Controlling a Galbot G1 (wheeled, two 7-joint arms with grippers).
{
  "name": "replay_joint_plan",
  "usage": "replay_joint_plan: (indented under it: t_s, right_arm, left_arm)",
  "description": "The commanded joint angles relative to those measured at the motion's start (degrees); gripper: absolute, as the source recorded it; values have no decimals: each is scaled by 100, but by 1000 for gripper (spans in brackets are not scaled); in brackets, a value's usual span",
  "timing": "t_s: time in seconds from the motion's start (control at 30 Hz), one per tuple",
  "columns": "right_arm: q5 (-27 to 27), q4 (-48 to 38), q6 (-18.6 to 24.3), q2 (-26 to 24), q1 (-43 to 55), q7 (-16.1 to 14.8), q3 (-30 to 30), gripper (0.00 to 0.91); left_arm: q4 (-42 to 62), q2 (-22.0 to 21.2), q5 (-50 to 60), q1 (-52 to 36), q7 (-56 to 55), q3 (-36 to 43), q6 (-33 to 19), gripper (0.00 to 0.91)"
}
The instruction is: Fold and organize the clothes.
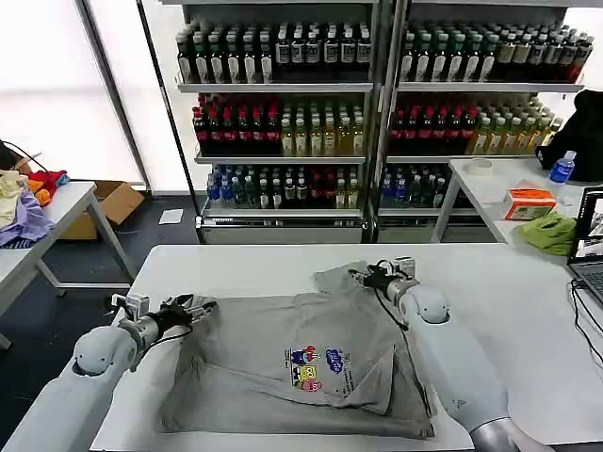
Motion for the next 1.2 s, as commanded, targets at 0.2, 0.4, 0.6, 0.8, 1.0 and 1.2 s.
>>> replay_joint_plan:
  t_s: [0.2,0.4,0.6,0.8,1.0,1.2]
  right_arm:
    - [165,-129,-31,93,74,59,-54,0]
    - [315,271,-19,79,19,137,-65,0]
    - [797,972,-96,-53,-198,369,-8,0]
    - [1265,1649,-124,-266,-536,518,174,0]
    - [1691,2687,-138,-588,-1100,638,468,0]
    - [2033,3893,-141,-966,-1953,740,877,0]
  left_arm:
    - [77,-10,-313,-2,-48,-4,39,10]
    - [-46,-8,-489,60,-86,-85,-38,10]
    - [-237,1,-665,77,-252,-147,-167,10]
    - [-715,52,-872,209,-429,-259,-219,10]
    - [-1371,141,-925,658,-490,-543,-221,10]
    - [-2062,255,-902,1399,-570,-980,-266,10]
